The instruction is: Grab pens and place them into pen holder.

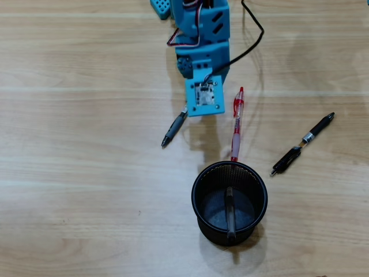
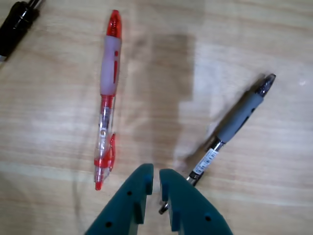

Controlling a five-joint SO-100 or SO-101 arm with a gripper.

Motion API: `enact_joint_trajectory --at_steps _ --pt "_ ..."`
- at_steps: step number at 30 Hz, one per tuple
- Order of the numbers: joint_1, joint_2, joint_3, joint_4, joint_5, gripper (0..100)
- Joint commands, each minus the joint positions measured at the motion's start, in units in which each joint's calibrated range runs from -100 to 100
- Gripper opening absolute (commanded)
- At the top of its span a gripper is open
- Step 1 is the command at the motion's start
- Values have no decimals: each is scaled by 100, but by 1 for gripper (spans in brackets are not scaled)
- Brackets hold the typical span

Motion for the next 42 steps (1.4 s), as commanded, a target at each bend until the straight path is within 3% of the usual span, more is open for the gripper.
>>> enact_joint_trajectory --at_steps 1,13,16,18,42 --pt "209 195 -754 938 -3 2" --pt "563 640 -1187 1230 28 3" --pt "554 649 -1178 1230 2 18" --pt "536 657 -1178 1230 -3 22" --pt "590 2077 -1061 1144 -115 21"
